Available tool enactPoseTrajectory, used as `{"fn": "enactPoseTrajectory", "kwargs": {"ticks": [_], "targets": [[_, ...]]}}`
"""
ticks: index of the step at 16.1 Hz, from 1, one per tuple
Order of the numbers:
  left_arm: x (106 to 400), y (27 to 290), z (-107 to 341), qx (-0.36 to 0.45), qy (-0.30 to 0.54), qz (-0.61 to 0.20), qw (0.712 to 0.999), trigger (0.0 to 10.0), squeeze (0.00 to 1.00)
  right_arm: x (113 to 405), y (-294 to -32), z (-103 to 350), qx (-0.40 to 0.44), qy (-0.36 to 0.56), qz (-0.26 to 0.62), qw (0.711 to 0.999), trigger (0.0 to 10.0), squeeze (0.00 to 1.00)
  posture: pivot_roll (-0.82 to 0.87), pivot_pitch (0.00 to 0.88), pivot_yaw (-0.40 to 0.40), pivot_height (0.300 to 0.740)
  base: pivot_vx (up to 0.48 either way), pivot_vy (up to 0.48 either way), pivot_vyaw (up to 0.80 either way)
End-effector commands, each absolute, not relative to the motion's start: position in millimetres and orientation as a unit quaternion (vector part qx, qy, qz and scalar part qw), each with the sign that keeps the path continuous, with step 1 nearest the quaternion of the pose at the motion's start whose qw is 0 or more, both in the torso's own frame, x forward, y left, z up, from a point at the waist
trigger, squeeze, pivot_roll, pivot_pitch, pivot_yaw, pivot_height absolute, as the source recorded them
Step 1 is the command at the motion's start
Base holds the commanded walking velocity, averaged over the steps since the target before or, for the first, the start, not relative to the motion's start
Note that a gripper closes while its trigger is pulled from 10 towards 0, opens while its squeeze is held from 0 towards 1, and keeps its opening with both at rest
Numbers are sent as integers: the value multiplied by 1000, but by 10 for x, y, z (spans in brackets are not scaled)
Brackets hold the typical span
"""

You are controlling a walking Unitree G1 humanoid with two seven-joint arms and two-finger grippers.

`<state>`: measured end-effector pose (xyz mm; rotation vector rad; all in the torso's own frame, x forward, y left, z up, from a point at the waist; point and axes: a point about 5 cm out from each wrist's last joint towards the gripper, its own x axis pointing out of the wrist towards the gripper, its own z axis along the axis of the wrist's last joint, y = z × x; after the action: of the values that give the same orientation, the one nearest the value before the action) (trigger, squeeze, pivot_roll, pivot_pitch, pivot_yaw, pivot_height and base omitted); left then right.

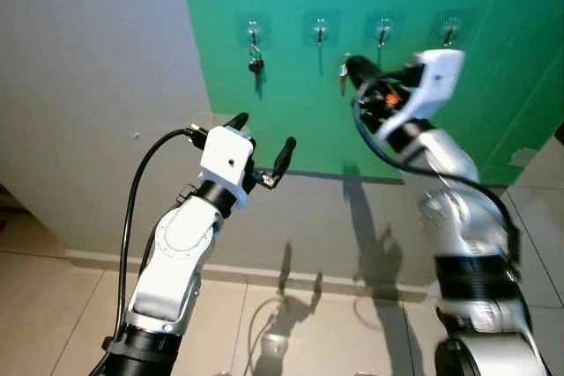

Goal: Hang keys on a hook

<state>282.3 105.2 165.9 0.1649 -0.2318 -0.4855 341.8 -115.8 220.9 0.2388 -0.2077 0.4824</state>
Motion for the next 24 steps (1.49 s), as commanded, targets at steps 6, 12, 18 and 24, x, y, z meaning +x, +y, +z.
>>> {"fn": "enactPoseTrajectory", "kwargs": {"ticks": [6, 12, 18, 24], "targets": [[2781, 1034, 1721, 80, -120, -260, 955, 10000, 0, 3584, -981, 2322, 124, -120, 268, 948, 10000, 0, -13, 0, 34, 740, 0, 0, 0], [2764, 1031, 1731, 79, -118, -267, 953, 10000, 0, 3680, -871, 2399, 136, -129, 272, 944, 10000, 0, -9, 0, 38, 740, 0, 0, 0], [2747, 1048, 1724, 83, -114, -268, 953, 10000, 0, 3800, -902, 2358, 145, -112, 234, 955, 10000, 0, 2, 0, 36, 740, 0, 0, 0], [2747, 1039, 1722, 83, -111, -272, 952, 10000, 0, 3810, -1013, 2396, 159, -124, 217, 955, 10000, 0, -3, 0, 43, 740, 0, 0, 0]]}}
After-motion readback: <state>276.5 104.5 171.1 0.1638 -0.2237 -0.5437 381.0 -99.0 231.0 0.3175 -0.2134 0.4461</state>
